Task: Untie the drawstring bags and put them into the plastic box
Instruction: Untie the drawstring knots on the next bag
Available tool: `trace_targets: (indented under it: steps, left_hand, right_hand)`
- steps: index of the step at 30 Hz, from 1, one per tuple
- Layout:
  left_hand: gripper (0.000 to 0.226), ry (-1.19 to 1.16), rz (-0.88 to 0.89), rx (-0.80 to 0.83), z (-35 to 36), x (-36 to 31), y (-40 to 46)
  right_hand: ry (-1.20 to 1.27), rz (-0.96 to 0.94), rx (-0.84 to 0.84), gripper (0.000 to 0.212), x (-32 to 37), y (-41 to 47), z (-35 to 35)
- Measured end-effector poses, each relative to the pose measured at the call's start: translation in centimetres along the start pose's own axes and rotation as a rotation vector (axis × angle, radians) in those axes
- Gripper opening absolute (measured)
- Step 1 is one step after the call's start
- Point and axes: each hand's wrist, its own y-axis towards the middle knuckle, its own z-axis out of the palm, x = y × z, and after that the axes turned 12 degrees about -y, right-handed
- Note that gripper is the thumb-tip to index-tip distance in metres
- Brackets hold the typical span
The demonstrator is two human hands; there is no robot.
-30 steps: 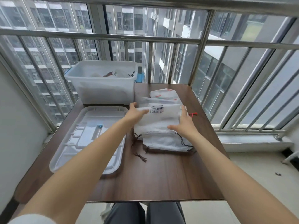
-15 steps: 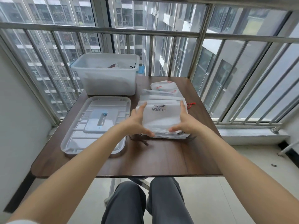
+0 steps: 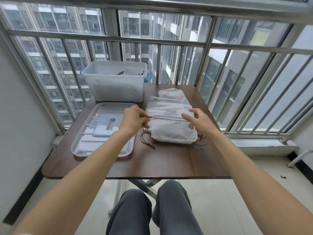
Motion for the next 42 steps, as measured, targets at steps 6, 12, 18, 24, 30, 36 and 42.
trace_targets:
  steps: [6,12,18,24,30,36,42]
  left_hand:
    - [0.009,-0.606,-0.176,0.002,-1.8,-0.6,-0.4]
    - [0.016,-0.995,-0.386,-0.088,-0.8,0.0,-0.3]
    - [0.017,-1.686,-0.473,-0.008,0.1,0.0,0.1]
    - [0.027,-1.543,-0.376,-0.199,0.7,-0.3,0.3]
    - [0.02,-0.146,0.09,-0.097,0.5,-0.5,-0.8]
    - [0.016,0.641,0.391,0.162,-0.3,-0.3,-0.9]
    - [0.024,0.843,0.499,0.272,-1.5,0.7,-0.1]
  right_hand:
    - [0.252,-0.049,0.007,0.045,-0.1,-0.8,-0.4]
    - [0.091,-0.171,-0.17,0.017,0.0,-0.9,1.2]
    - [0.221,-0.12,-0.331,0.028,1.0,-0.3,2.2]
    - [0.138,-0.079,-0.401,0.032,1.7,-0.2,2.8]
    - [0.299,-0.043,-0.377,0.033,2.8,-0.6,2.4]
    - [0.603,0.019,-0.337,0.028,3.6,-0.9,2.7]
    - [0.425,0.016,-0.358,0.033,3.6,-0.9,2.8]
